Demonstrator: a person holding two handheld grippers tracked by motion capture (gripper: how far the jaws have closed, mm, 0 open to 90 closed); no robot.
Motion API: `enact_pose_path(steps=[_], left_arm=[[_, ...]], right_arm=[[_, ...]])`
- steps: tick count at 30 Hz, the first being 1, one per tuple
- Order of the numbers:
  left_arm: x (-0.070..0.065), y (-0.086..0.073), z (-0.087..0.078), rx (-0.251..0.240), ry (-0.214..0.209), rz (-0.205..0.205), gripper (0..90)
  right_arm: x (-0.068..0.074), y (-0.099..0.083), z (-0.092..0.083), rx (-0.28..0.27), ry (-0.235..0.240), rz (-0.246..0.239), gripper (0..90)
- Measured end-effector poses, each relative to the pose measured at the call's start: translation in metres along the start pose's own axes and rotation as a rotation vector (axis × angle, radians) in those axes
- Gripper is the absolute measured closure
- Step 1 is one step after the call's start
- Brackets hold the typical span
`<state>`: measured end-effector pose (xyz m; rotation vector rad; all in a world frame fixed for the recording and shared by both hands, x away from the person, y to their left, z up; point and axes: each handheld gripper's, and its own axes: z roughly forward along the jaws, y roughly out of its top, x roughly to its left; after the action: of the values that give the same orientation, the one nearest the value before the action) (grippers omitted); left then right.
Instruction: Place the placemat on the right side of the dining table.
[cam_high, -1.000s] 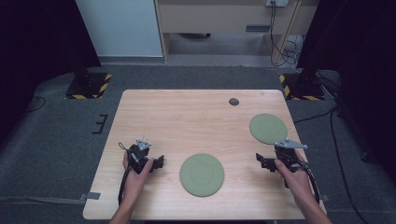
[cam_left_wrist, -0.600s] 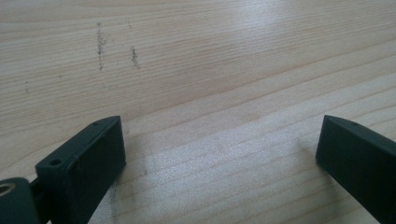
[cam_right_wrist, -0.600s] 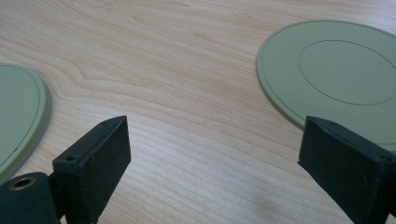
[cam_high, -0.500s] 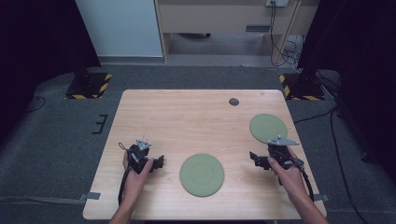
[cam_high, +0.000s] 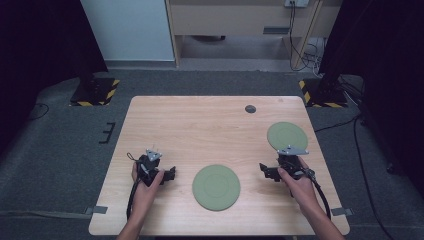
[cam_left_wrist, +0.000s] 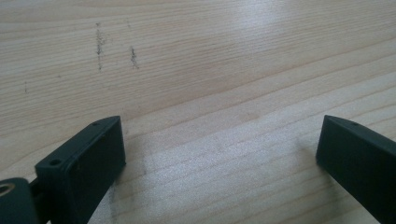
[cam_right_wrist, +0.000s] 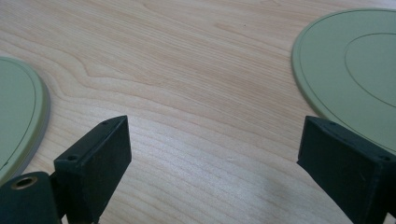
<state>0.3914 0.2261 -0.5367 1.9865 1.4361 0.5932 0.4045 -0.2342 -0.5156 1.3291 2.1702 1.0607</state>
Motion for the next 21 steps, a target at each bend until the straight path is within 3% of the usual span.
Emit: enact_pose_path(steps=[10,21], left_arm=[[0.0,0.0,0.0,0.0,-0.002,0.002,0.7],[0.0,0.0,0.0,0.0,-0.002,0.002,0.8]], right_arm=[[0.001,-0.002,0.013,0.005,0.018,0.046,9.8],[0.006,-0.005,0.018,0.026,0.011,0.026,9.6]])
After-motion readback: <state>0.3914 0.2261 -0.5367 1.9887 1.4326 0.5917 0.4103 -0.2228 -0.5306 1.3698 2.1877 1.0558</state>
